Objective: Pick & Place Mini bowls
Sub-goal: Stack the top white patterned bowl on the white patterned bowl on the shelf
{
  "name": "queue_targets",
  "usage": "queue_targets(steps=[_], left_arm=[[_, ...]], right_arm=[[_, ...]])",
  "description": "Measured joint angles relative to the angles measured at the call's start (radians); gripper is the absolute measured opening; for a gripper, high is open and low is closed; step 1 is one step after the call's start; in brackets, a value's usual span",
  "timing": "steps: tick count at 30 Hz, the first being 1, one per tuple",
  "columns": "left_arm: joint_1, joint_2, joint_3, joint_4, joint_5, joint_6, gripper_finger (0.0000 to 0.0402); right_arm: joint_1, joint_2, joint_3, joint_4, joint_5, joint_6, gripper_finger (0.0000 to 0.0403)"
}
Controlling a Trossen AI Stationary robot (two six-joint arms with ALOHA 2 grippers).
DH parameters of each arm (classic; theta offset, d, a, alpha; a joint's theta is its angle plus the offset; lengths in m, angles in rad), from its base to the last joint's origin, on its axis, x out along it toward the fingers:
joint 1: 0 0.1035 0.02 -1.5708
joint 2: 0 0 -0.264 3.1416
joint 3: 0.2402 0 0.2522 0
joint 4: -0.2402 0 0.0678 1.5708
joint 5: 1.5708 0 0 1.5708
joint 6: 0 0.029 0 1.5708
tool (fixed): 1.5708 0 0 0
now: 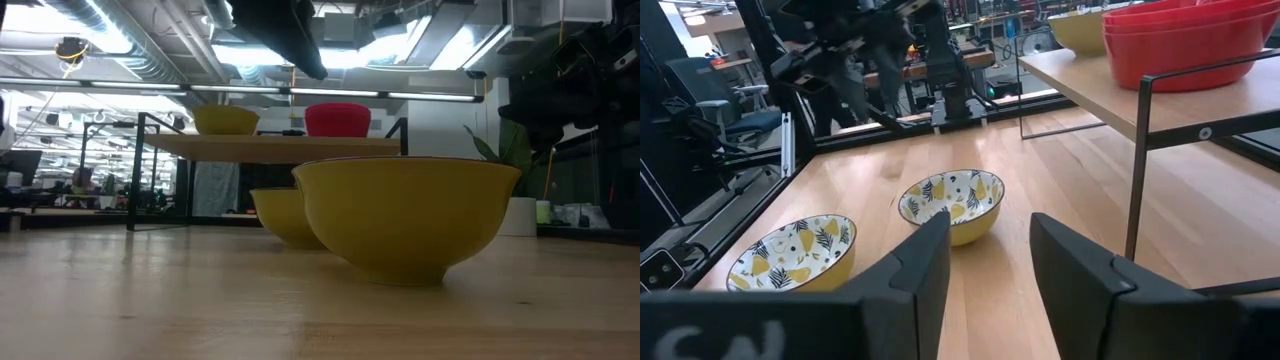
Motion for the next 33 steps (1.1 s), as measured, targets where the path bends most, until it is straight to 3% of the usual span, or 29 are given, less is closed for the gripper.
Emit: queue_targets(steps=[9,33], left_arm=[[0.023,0.011,0.0,-0.049,0.077,0.066,0.0157],[-0.02,0.177,0.0,-0.106,0.076,0.1,0.0157]], right_arm=[[0.0,0.0,0.0,0.0,0.0,0.0,0.014],[0.0,0.0,0.0,0.0,0.0,0.0,0.014]])
